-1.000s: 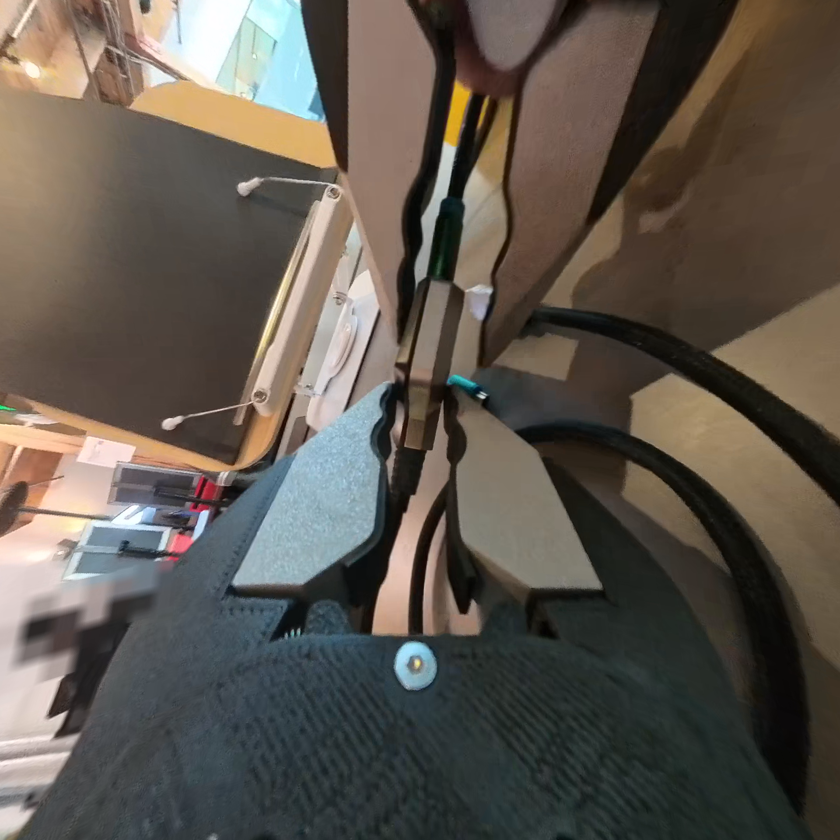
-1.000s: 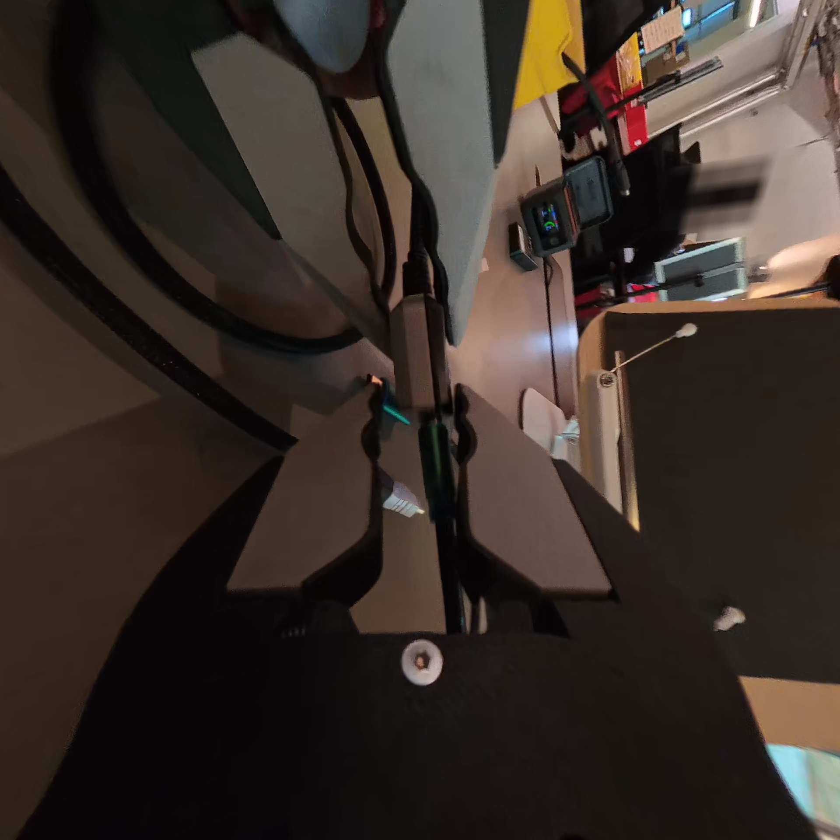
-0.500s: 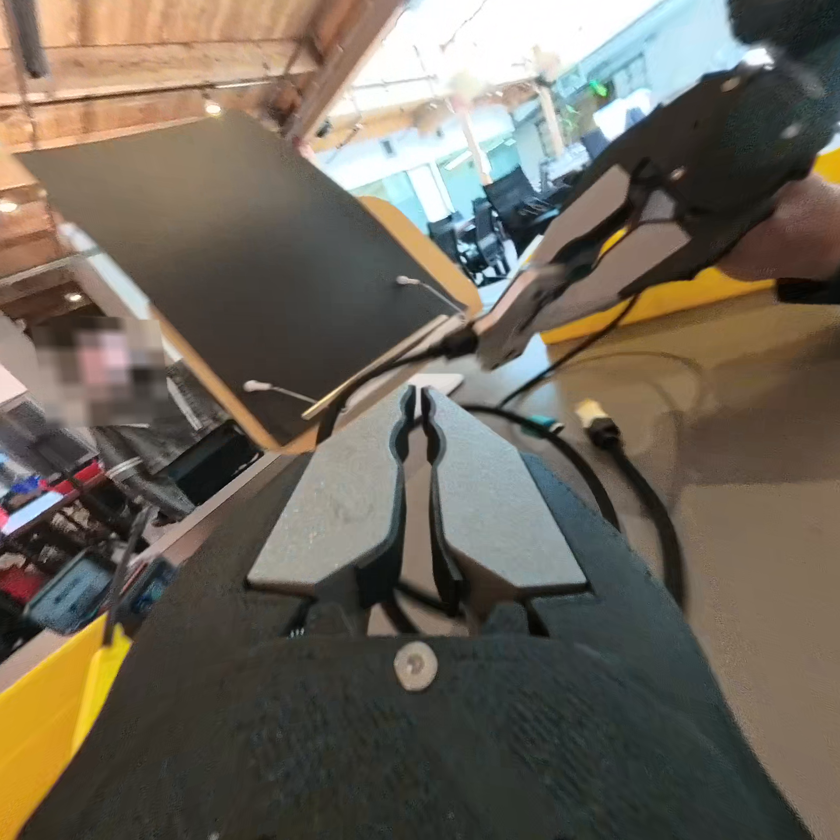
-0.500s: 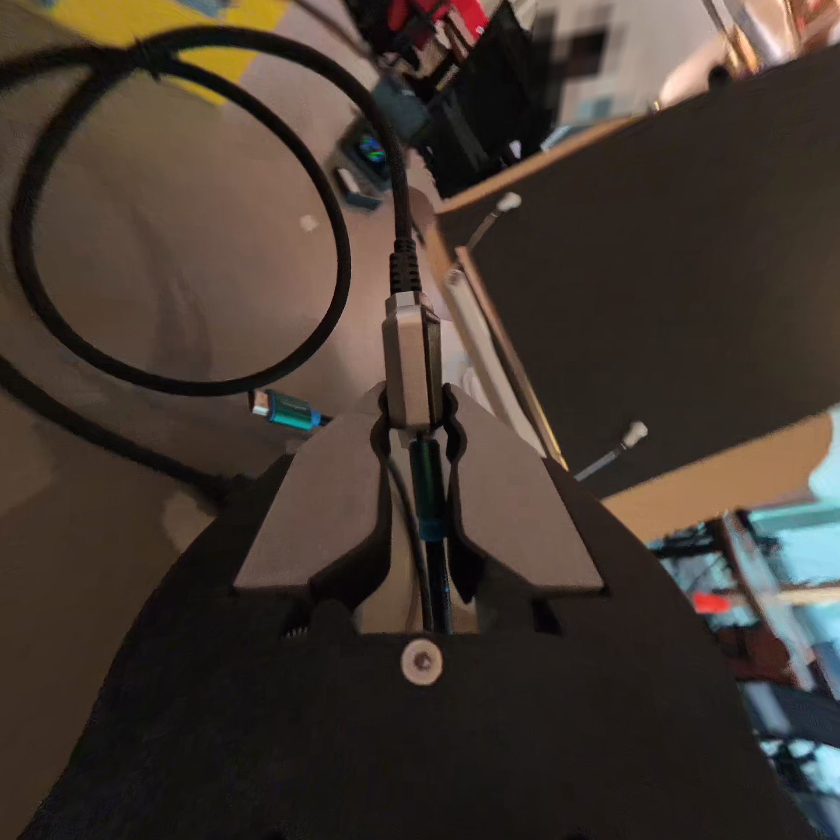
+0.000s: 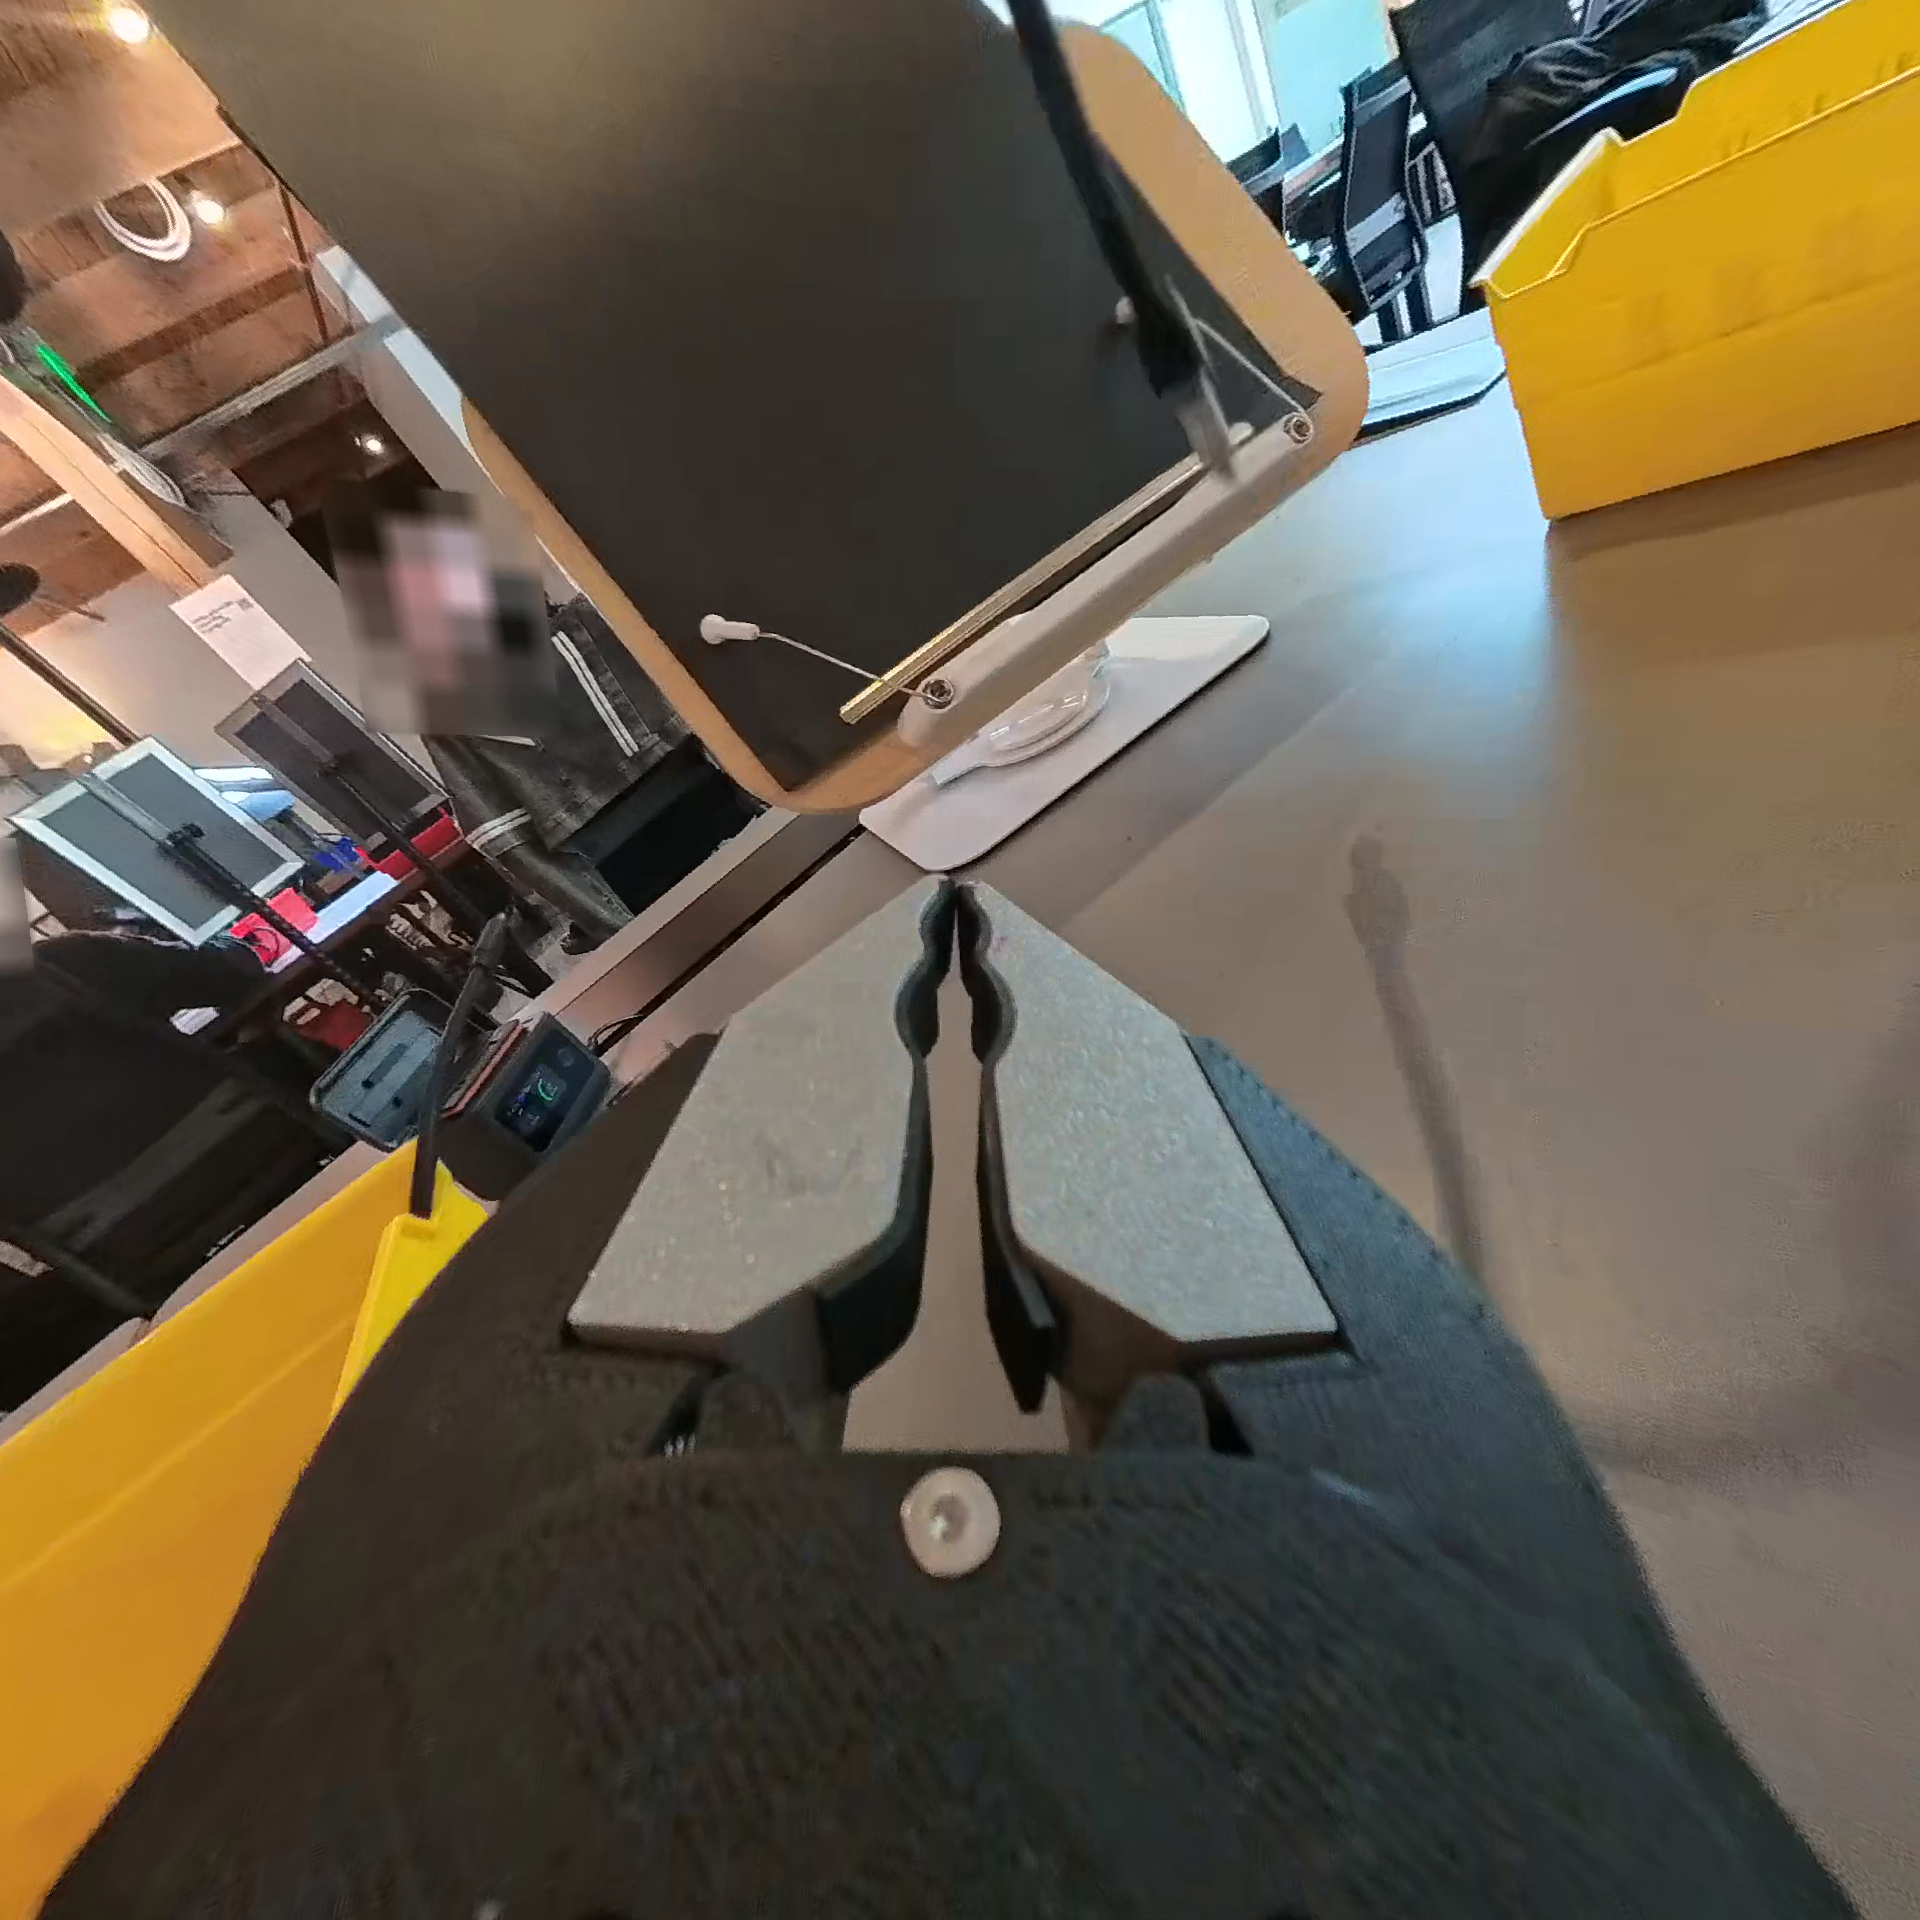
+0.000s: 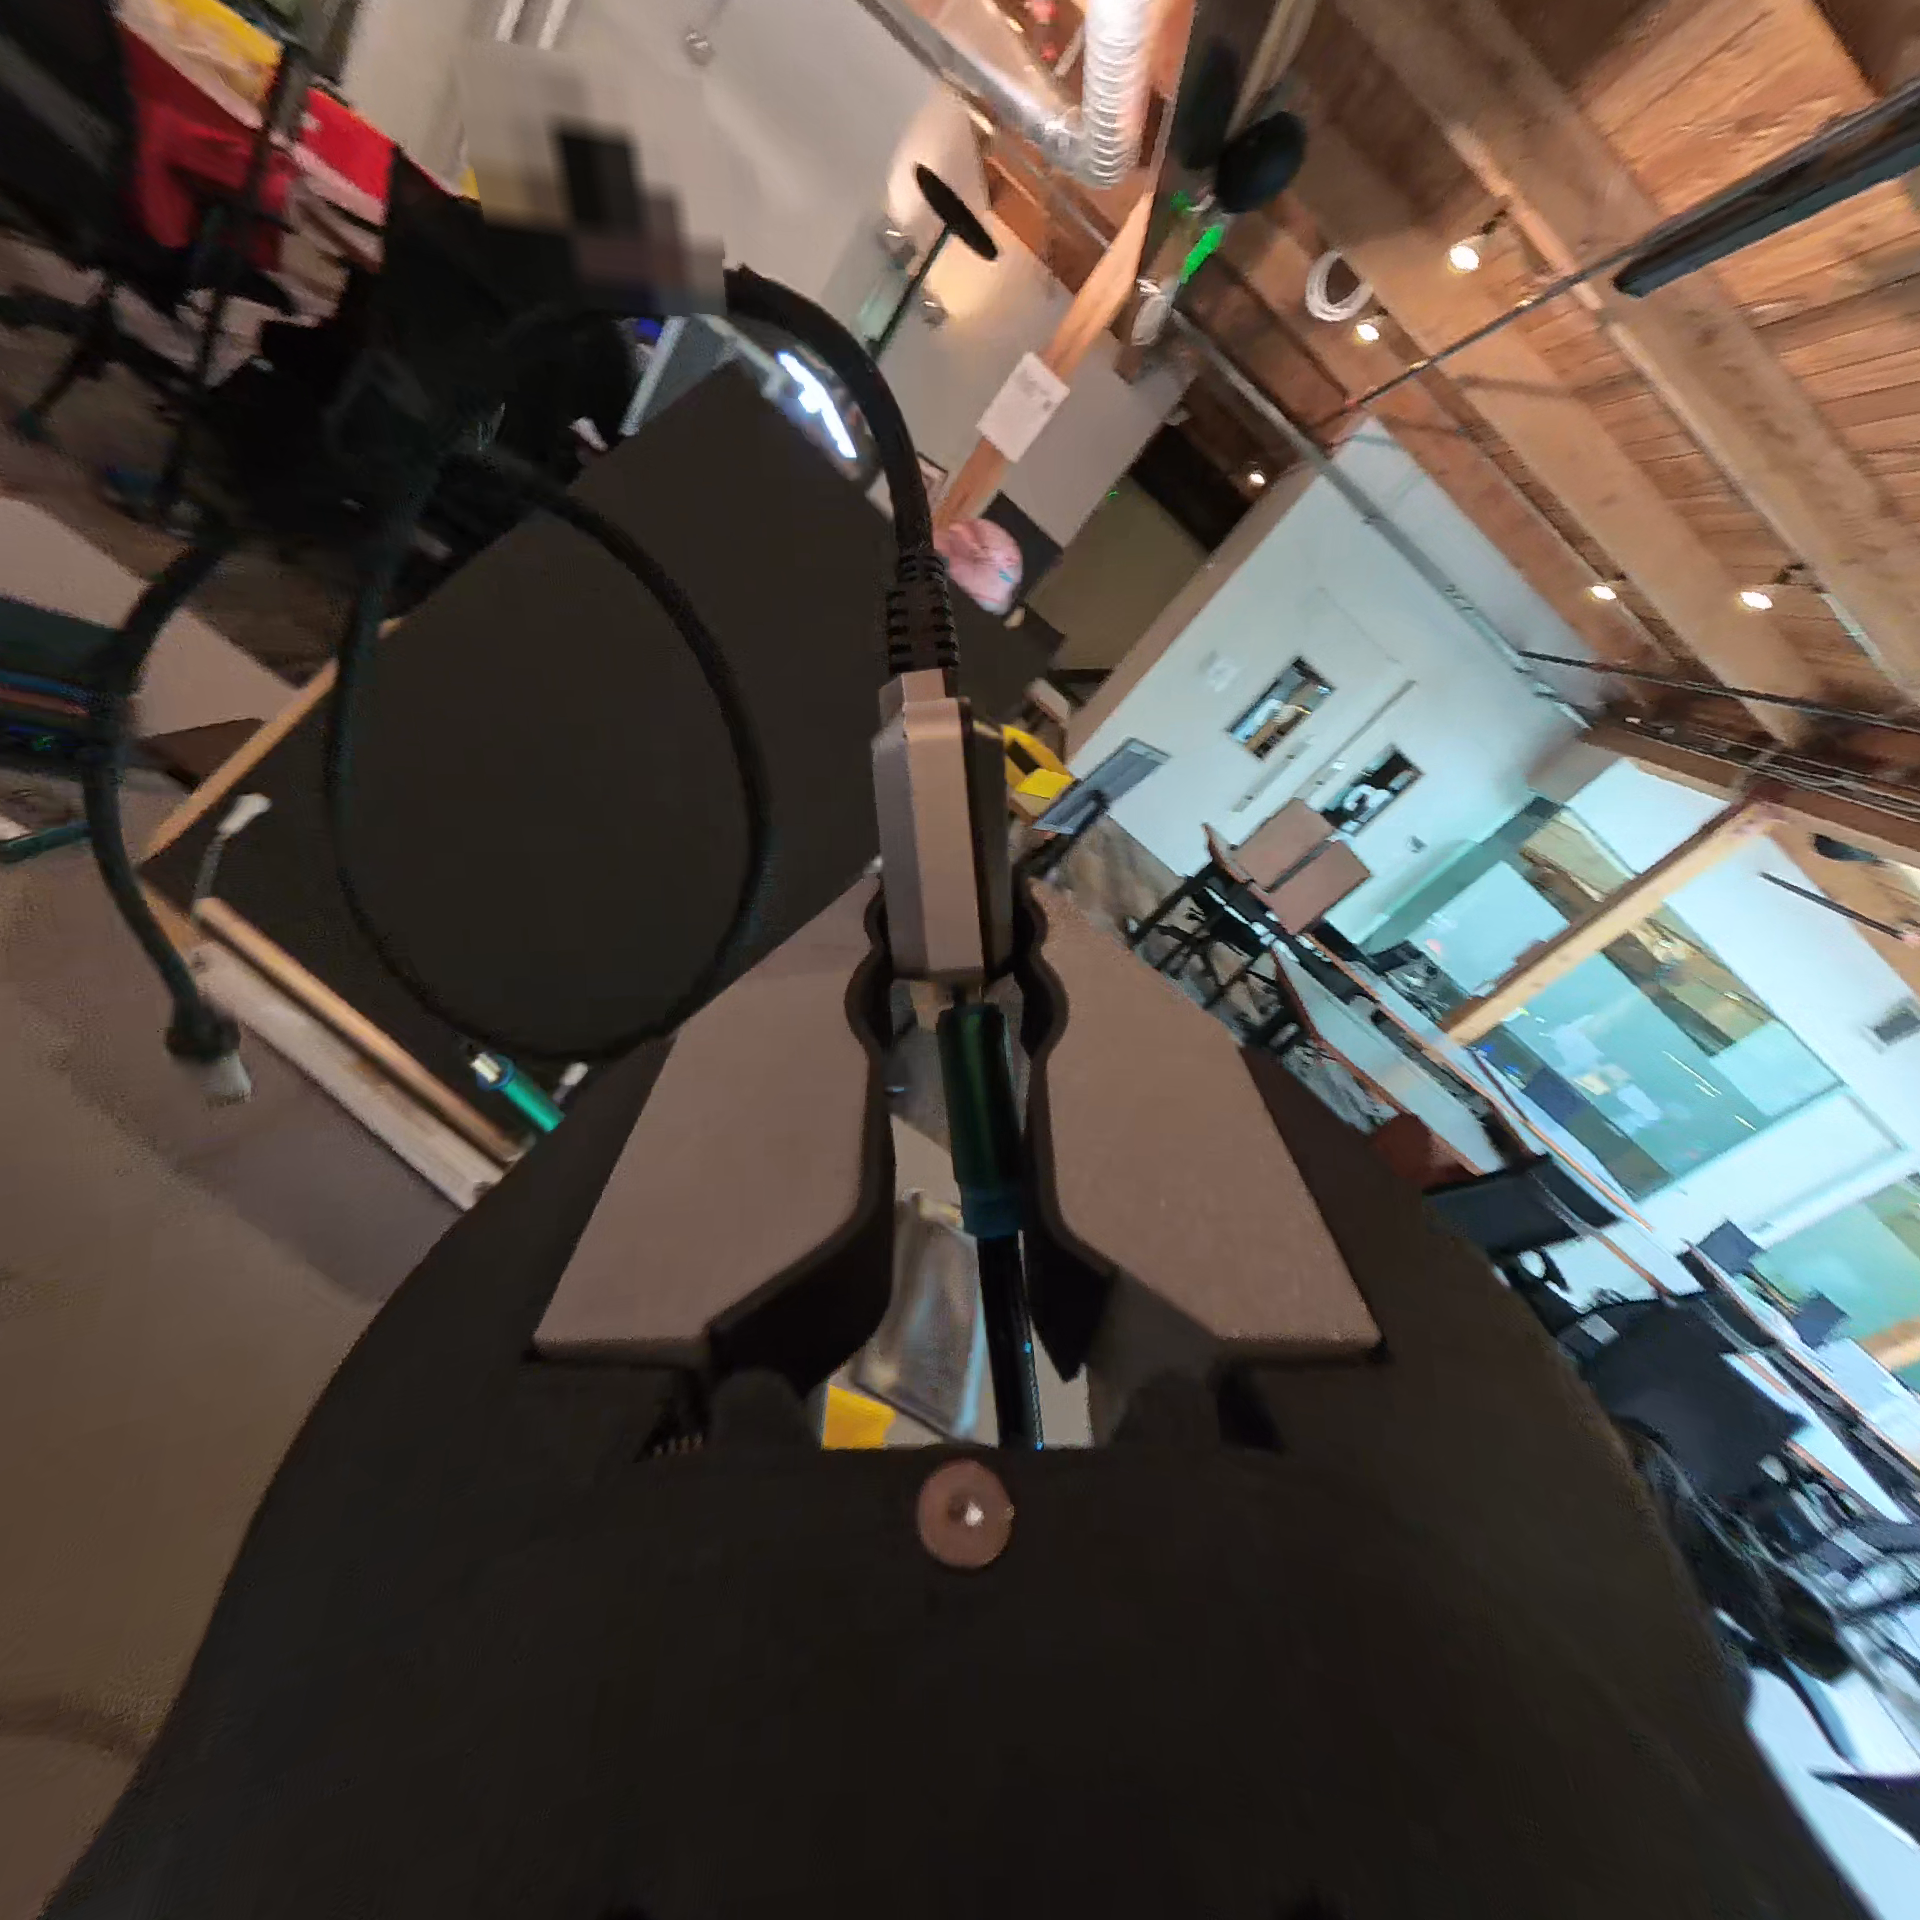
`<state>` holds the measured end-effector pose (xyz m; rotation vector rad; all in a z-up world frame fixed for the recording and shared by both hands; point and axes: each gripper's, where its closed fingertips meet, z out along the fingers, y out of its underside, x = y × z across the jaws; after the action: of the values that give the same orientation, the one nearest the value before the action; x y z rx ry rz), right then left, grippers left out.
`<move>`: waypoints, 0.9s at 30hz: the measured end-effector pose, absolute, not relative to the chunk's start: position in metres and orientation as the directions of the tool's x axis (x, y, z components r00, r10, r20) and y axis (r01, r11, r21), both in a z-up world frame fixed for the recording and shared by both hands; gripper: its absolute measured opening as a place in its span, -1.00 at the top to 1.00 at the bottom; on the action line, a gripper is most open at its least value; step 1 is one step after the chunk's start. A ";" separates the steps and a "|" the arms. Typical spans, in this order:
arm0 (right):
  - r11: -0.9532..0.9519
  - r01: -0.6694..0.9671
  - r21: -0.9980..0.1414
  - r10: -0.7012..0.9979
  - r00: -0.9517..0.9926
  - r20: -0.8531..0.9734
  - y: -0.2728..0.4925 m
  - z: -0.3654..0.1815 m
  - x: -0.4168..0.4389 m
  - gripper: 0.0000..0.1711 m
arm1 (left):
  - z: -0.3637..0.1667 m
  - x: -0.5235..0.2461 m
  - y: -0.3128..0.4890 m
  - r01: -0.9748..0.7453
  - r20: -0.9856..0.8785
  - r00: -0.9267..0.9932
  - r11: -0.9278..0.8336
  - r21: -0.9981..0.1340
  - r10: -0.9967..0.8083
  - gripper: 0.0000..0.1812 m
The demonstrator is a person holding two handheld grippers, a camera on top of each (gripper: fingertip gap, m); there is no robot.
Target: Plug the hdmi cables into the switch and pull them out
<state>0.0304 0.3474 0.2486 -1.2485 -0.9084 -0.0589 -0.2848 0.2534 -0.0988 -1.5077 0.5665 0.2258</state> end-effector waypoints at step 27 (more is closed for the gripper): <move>0.239 0.960 -0.146 0.469 0.018 0.883 0.448 0.044 0.107 0.79 | -0.107 -0.288 0.255 -0.485 -0.481 0.852 0.035 -0.874 -0.208 1.00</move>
<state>0.1074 0.4484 0.0436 -1.3678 -1.5955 -0.6743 -0.2881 0.2550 -0.1066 -1.5460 0.5675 0.2311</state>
